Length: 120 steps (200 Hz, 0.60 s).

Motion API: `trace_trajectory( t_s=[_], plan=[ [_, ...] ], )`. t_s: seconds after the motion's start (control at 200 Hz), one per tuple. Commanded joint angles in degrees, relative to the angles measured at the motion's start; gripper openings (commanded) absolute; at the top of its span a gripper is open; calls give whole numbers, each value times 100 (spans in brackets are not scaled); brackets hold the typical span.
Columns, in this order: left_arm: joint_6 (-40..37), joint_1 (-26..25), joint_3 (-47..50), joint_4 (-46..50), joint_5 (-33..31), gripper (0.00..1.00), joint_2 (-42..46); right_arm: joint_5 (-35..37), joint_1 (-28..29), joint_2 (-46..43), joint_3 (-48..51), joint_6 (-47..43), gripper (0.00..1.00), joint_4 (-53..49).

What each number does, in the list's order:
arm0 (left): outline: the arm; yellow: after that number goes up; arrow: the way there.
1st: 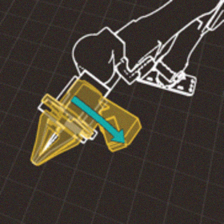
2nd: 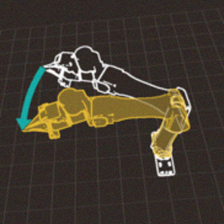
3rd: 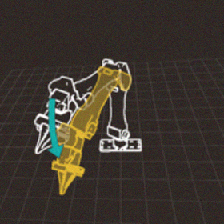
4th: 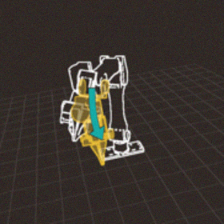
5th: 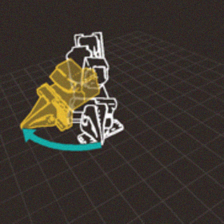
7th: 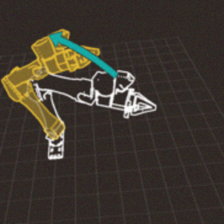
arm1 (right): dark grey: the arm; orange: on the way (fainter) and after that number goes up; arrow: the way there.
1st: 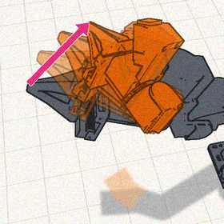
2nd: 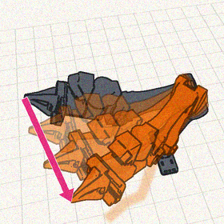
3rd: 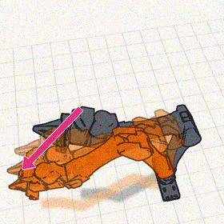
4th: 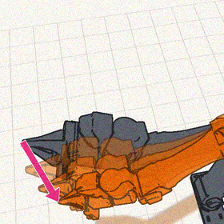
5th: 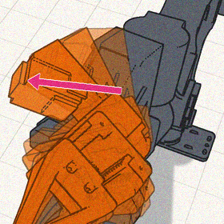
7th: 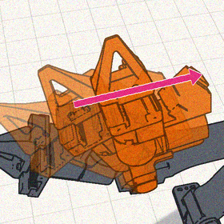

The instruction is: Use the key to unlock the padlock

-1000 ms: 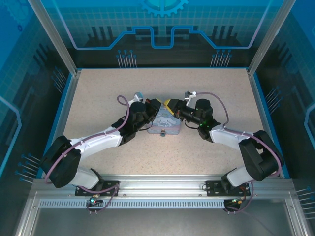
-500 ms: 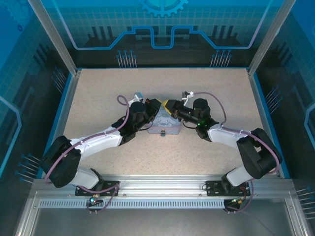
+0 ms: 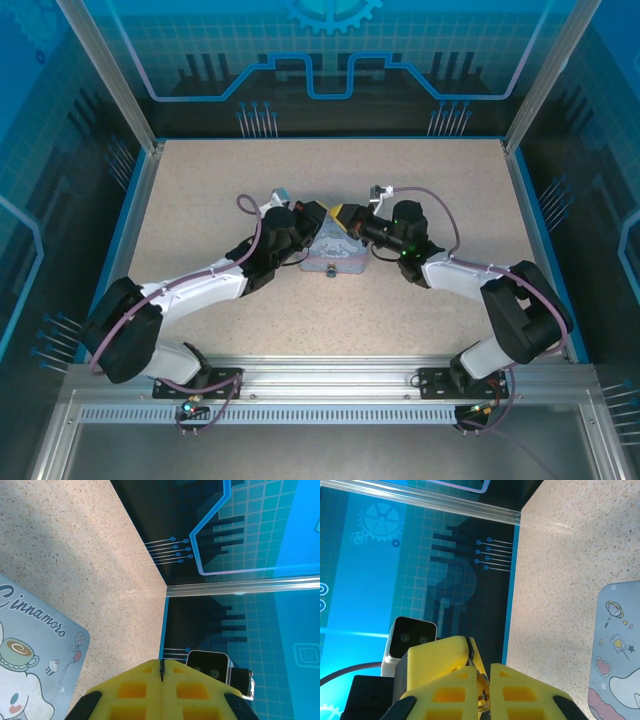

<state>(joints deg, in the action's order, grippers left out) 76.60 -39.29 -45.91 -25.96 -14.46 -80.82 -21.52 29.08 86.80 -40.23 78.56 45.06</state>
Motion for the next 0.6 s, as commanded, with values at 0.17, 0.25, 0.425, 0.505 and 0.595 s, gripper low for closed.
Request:
trace_trajectory(
  t_s=[0.17, 0.25, 0.425, 0.505, 0.595],
  plan=[
    [-9, -52, 17, -15, -207, 0, 286, -64, -138, -50, -108, -97, 0, -41],
    [-12, -61, -5, -33, -186, 0, 269, -72, -141, -33, -119, -95, 0, -23],
    [1, -65, -14, -15, -171, 0, 249, -106, -140, -32, -151, -98, 0, 29],
    [-4, -62, -10, -6, -169, 0, 241, -116, -140, -41, -168, -117, 0, 38],
    [-2, -68, -14, -15, -139, 0, 224, -139, -148, -41, -156, -117, 0, 50]
  ],
)
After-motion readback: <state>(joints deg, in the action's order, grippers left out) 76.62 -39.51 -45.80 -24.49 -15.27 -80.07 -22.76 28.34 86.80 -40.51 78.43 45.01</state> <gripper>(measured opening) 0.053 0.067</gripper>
